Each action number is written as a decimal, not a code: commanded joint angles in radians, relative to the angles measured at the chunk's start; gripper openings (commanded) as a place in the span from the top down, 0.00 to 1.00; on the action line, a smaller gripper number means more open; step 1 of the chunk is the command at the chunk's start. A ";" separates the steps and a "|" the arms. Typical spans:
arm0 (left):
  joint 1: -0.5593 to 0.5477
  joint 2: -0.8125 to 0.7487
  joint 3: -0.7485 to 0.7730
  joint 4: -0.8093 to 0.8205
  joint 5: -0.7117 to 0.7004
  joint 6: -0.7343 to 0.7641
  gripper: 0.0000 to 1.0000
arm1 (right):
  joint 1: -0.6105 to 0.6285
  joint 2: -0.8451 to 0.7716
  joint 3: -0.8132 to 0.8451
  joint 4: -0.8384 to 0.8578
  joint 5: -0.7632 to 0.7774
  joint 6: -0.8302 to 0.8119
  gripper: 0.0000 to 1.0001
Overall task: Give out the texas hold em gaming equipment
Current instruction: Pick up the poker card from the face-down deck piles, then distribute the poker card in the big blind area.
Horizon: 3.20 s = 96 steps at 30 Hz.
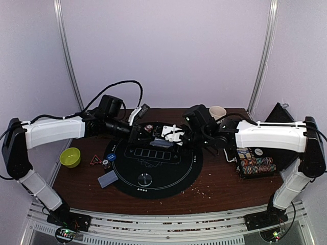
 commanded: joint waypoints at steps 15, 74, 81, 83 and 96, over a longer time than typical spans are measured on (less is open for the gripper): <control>0.003 -0.104 -0.003 -0.018 0.015 0.037 1.00 | 0.000 -0.004 -0.004 0.028 0.047 -0.001 0.53; 0.178 -0.232 -0.093 0.379 -0.339 -0.337 1.00 | -0.058 -0.041 -0.064 0.039 0.047 0.060 0.53; 0.080 -0.093 -0.268 0.814 -0.714 -0.616 1.00 | -0.058 -0.070 -0.066 0.009 0.064 0.105 0.53; 0.032 -0.014 -0.243 0.874 -0.791 -0.649 1.00 | -0.058 -0.072 -0.056 -0.012 0.070 0.117 0.53; -0.130 0.500 0.071 1.093 -1.031 -0.711 1.00 | -0.074 -0.147 -0.102 -0.067 0.134 0.196 0.53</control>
